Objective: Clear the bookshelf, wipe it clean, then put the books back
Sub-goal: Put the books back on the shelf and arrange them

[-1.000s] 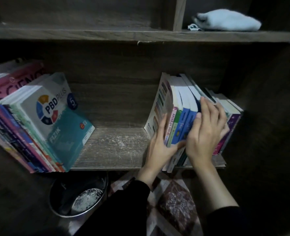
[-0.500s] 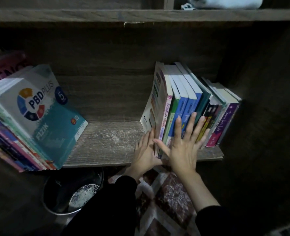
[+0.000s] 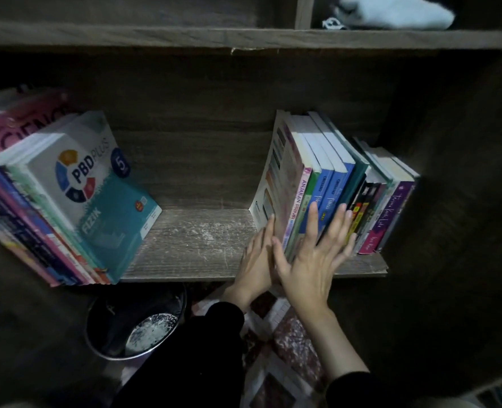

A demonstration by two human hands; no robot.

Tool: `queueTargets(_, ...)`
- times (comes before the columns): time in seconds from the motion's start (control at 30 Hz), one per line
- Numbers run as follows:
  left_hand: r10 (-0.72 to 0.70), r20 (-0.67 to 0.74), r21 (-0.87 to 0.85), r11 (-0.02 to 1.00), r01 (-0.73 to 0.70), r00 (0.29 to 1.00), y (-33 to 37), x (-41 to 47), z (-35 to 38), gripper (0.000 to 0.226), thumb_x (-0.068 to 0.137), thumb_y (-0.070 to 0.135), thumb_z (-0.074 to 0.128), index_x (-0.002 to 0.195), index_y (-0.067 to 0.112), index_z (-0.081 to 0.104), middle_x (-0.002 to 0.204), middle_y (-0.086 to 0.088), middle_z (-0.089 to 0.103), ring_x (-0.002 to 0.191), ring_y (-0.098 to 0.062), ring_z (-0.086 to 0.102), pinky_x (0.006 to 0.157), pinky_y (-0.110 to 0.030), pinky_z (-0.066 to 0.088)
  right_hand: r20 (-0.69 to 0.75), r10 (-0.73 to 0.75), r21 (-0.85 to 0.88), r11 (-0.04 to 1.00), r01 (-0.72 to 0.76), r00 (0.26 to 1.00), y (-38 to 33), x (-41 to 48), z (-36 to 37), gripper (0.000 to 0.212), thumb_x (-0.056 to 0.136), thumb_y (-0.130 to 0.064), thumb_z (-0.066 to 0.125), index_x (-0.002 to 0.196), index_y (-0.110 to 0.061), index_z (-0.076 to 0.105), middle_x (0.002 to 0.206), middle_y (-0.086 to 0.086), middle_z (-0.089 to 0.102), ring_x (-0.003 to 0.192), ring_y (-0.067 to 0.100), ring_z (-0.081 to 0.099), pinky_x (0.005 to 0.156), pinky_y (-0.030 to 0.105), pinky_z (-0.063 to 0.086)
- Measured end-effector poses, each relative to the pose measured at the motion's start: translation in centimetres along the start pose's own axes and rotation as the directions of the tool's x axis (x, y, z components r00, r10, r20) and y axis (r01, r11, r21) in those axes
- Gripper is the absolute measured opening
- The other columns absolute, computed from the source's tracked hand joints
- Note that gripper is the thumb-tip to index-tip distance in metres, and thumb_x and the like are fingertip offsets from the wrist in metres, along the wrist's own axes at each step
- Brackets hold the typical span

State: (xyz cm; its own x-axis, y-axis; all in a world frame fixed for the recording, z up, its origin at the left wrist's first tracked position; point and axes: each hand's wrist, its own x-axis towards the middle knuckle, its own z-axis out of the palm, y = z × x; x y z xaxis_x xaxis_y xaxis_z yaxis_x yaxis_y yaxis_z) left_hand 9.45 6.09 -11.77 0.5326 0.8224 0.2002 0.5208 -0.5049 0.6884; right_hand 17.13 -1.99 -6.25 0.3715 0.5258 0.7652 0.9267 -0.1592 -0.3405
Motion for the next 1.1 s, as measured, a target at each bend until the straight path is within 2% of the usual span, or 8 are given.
queueTargets(0.2,-0.094,-0.019,-0.361,0.929,0.080,0.995,3.2,-2.2,-4.1,0.061,0.094,0.042,0.042,0.150,0.030,0.020,0.156,0.002,0.023,0.142,-0.010,0.023,0.117,-0.031,0.020,-0.114,0.038,0.136,0.991,-0.022,0.993,-3.9,-0.1,-1.1,0.090,0.083,-0.022,0.062,0.152,-0.028,0.004,0.154,0.020,0.008,0.146,0.034,0.005,0.116,0.052,0.005)
queueTargets(0.3,-0.109,-0.259,-0.281,0.959,0.033,0.960,3.9,-3.6,-8.5,0.056,0.091,0.011,0.060,0.142,0.024,0.040,0.136,0.002,0.046,0.128,-0.015,0.043,0.106,-0.021,0.031,-0.147,-0.002,0.243,0.969,0.038,0.989,-6.9,0.2,-1.3,0.076,0.082,-0.019,0.057,0.147,-0.022,0.018,0.151,0.016,0.017,0.141,0.034,0.018,0.112,0.051,0.016)
queueTargets(0.43,0.060,-0.673,0.183,0.979,0.087,0.737,2.4,-6.6,-17.2,0.050,0.082,0.004,0.064,0.130,0.017,0.056,0.127,-0.008,0.053,0.118,-0.027,0.046,0.101,-0.021,0.027,-0.039,-0.035,0.321,0.946,0.045,0.999,-11.8,0.5,-0.1,0.071,0.076,-0.017,0.054,0.144,-0.017,0.030,0.148,0.018,0.027,0.137,0.034,0.024,0.108,0.048,0.019)
queueTargets(0.5,0.149,-0.818,0.330,0.913,0.241,0.555,1.0,-8.2,-21.8,0.050,0.081,0.008,0.063,0.130,0.013,0.054,0.129,-0.017,0.050,0.117,-0.032,0.040,0.101,-0.036,0.030,0.047,-0.063,0.348,0.936,0.043,0.997,-14.6,0.4,0.7,0.071,0.075,-0.020,0.050,0.143,-0.018,0.033,0.147,0.019,0.031,0.136,0.034,0.025,0.106,0.048,0.019)
queueTargets(0.57,0.134,-0.872,0.363,0.823,0.438,0.471,-0.5,-9.4,-25.8,0.058,0.080,0.018,0.065,0.134,0.009,0.048,0.135,-0.022,0.044,0.118,-0.035,0.034,0.100,-0.046,0.031,0.117,-0.101,0.373,0.927,0.051,0.988,-17.1,0.4,1.3,0.070,0.074,-0.023,0.046,0.143,-0.020,0.033,0.147,0.018,0.032,0.137,0.033,0.024,0.105,0.050,0.019)
queueTargets(0.77,-0.012,-0.797,0.447,0.661,0.603,0.604,-2.3,-10.3,-29.6,0.079,0.078,0.035,0.073,0.140,0.002,0.038,0.142,-0.021,0.037,0.123,-0.040,0.034,0.103,-0.047,0.024,0.082,-0.111,0.303,0.949,0.081,0.990,-18.2,3.7,1.5,0.080,0.074,-0.016,0.064,0.146,-0.019,0.030,0.152,0.022,0.025,0.142,0.036,0.014,0.112,0.056,0.011)
queueTargets(0.97,0.023,-0.812,0.483,0.587,0.650,0.584,-2.2,-9.4,-29.2,0.076,0.070,0.031,0.078,0.131,-0.001,0.046,0.134,-0.020,0.048,0.115,-0.039,0.044,0.093,-0.044,0.029,0.049,0.001,-0.041,0.999,0.001,0.999,-10.6,9.9,-2.2,0.092,0.079,-0.020,0.066,0.152,-0.023,0.010,0.157,0.027,0.000,0.142,0.050,-0.002,0.108,0.070,-0.001)
queueTargets(1.1,-0.040,-0.830,0.430,0.590,0.683,0.557,-0.8,-8.8,-29.0,0.065,0.079,0.036,0.071,0.127,0.001,0.047,0.125,-0.019,0.049,0.113,-0.034,0.042,0.090,-0.039,0.027,0.096,0.038,-0.074,0.997,-0.031,0.995,-9.1,10.1,-2.2,0.090,0.078,-0.016,0.069,0.151,-0.015,0.015,0.155,0.031,0.005,0.143,0.045,0.007,0.110,0.062,0.008)
